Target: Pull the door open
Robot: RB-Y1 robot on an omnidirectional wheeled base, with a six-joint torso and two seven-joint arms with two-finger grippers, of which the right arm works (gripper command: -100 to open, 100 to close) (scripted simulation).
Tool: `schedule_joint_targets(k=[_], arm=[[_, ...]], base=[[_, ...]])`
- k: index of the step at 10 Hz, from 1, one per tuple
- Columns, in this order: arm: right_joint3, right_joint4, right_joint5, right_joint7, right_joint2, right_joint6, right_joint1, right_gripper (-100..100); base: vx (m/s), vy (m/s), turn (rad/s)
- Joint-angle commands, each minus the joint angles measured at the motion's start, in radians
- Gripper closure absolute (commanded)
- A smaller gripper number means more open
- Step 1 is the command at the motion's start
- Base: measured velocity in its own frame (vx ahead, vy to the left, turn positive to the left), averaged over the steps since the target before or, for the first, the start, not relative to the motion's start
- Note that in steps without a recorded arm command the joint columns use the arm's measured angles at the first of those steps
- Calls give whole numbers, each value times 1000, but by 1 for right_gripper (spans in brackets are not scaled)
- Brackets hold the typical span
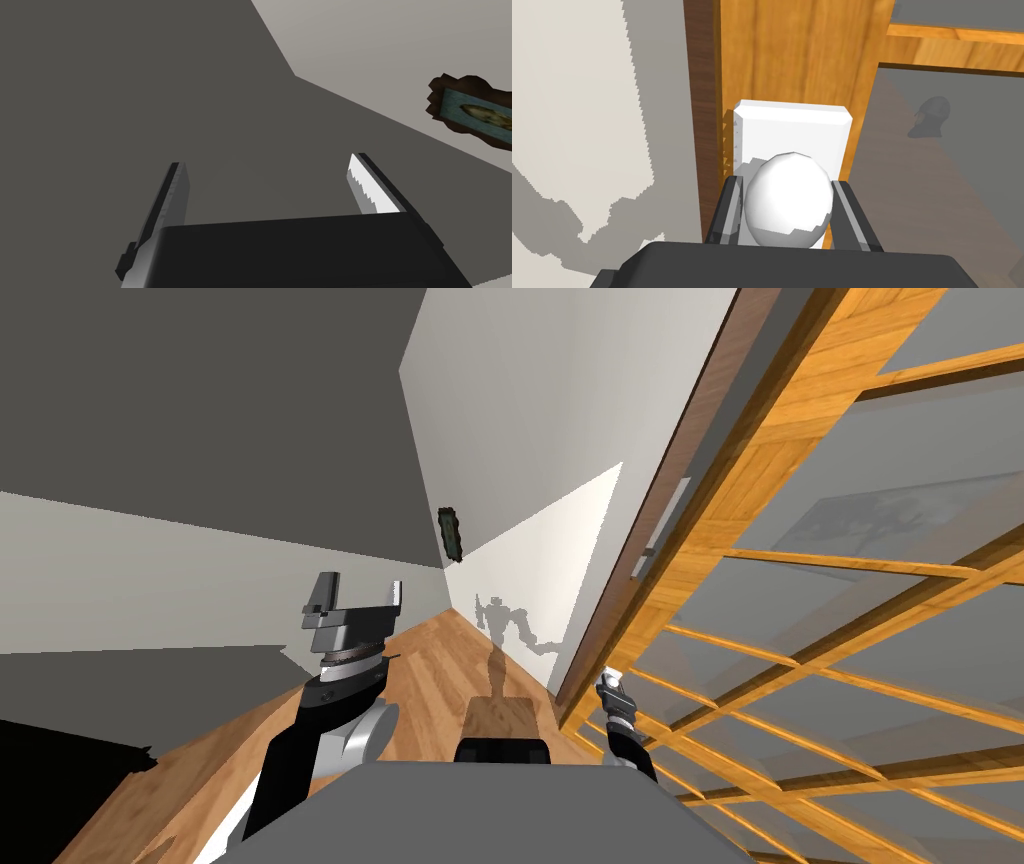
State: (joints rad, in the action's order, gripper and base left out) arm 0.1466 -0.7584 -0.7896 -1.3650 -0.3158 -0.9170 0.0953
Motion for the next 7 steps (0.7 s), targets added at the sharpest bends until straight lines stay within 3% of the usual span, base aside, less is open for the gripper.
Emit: schedule_joint_targets(k=[1,7], arm=[[17,-7,8,-14,-5,0,7,100],[102,-42,51,-92,-55,-6,34,100]], base=[[-221,-10,105],[-242,3,95]])
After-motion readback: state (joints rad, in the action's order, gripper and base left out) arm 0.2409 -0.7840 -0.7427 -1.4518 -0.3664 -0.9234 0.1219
